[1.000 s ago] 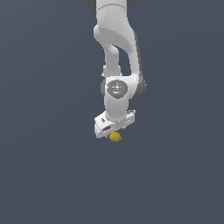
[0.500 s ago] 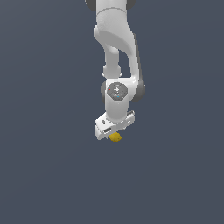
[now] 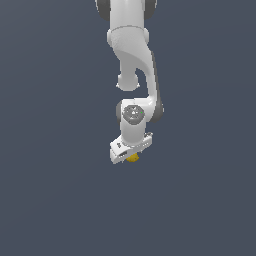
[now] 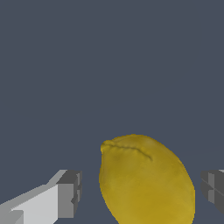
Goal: Pick up the object and move it to a goal position.
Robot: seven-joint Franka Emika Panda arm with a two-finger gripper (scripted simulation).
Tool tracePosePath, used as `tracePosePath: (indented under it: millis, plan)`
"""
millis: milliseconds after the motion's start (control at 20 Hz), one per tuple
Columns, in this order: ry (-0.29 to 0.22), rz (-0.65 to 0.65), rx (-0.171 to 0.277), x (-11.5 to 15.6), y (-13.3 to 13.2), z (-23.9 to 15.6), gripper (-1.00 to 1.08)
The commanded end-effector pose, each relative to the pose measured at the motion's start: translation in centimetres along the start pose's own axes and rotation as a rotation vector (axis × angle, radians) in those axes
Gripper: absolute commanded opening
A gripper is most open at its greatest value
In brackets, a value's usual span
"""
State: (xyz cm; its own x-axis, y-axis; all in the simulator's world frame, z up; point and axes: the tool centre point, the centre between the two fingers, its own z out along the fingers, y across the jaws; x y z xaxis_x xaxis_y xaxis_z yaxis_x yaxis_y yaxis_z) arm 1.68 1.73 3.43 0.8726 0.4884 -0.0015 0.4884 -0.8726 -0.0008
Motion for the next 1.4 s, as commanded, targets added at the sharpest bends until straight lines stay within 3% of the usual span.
tracePosePath:
  millis: [0,100,150,850,1350]
  plan:
    - [0.001,-0.001,-0.001,0.1,0.0,0.5,1.0]
    - [0.001,-0.001,-0.001,0.1,0.1,0.6,1.0]
    - [0.001,-0.001,-0.001,0.1,0.1,0.6,-1.0]
    - [0.001,0.0,-0.001,0.1,0.0,0.2,-1.0]
    - [0.001,0.0,-0.002,-0.5,-1.4,-4.1,-1.0]
